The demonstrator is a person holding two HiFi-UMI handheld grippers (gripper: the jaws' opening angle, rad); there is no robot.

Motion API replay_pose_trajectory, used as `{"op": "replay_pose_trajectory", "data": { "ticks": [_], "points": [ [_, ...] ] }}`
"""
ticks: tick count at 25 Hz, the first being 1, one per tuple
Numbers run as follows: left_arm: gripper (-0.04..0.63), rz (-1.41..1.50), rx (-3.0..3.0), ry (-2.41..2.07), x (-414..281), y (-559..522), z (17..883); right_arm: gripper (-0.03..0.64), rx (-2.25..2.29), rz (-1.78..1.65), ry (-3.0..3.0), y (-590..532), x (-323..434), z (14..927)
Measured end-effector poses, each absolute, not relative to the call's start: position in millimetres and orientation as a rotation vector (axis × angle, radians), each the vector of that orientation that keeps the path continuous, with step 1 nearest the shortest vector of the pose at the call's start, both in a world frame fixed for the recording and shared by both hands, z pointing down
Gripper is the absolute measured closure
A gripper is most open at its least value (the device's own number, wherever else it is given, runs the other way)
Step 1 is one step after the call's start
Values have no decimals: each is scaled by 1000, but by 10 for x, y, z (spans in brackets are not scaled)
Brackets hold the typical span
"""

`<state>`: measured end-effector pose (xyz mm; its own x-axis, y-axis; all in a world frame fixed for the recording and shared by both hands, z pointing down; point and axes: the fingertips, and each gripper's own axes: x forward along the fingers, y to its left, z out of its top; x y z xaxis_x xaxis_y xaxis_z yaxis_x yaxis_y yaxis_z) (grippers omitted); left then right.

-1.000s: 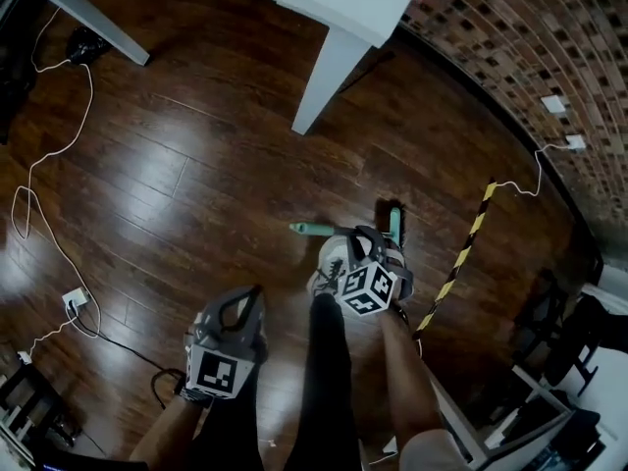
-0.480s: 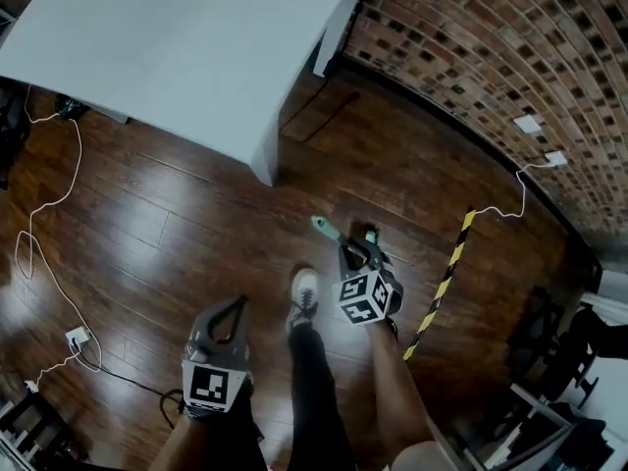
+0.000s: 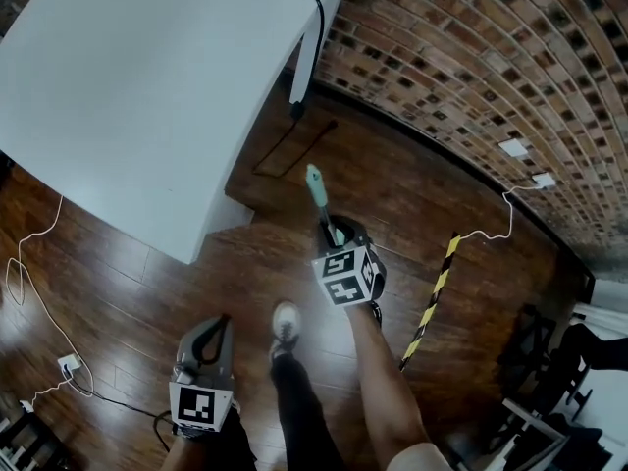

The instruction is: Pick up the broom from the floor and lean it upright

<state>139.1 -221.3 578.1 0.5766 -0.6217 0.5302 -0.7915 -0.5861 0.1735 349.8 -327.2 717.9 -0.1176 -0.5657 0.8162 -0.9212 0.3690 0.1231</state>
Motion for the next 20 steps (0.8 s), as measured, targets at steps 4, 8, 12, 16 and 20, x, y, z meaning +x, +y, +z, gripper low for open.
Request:
{"op": "replay_pose_trajectory", "data": {
  "ticks": [4, 8, 12, 16, 20],
  "points": [
    [597, 583, 2383, -1148, 1425, -2307, 5944, 525, 1321, 499, -1826, -3839, 3462, 7153],
    [597, 594, 2353, -1155, 1339, -2341, 6078, 526, 1326, 469, -1845, -4313, 3393, 7128],
    [597, 627, 2327, -1174, 1201, -2390, 6170, 526, 1328, 449, -1860, -4597, 3330, 7022],
    [597, 630, 2313, -1186, 1151, -2434, 6177, 525, 1317, 433, -1876, -4717, 3261, 6938],
    [597, 621, 2325, -1187, 1181, -2460, 6171, 522, 1329, 423, -1891, -4766, 3184, 6923]
  ]
}}
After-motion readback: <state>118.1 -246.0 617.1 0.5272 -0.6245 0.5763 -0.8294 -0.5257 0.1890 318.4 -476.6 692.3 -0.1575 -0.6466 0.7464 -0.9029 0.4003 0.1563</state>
